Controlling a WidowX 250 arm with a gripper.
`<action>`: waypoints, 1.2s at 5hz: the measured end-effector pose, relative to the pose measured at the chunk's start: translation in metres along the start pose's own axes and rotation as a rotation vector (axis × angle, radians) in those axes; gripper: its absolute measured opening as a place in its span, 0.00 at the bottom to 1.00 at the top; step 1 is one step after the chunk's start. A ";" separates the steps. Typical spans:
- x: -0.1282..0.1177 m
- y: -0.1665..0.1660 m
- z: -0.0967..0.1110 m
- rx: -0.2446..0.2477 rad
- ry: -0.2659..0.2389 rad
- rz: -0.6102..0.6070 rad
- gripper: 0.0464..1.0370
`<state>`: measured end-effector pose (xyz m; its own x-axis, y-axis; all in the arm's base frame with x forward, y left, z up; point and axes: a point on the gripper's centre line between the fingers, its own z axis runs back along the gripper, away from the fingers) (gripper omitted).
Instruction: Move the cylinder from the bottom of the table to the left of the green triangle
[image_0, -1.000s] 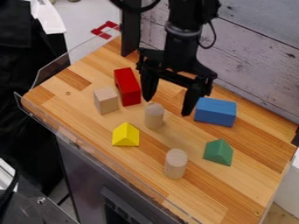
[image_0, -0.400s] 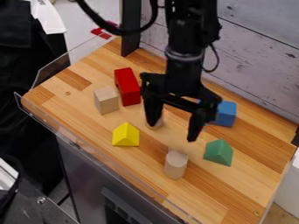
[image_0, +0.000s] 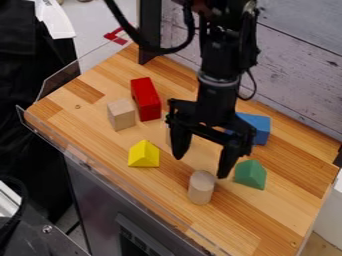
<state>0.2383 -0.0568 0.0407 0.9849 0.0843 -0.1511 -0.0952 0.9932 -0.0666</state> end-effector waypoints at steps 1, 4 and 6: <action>-0.002 -0.002 0.000 0.002 0.008 0.001 0.96; -0.009 -0.008 -0.002 0.015 0.034 0.008 0.96; -0.011 -0.007 -0.005 0.015 0.036 0.015 0.96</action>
<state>0.2278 -0.0647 0.0382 0.9775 0.0961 -0.1878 -0.1071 0.9930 -0.0492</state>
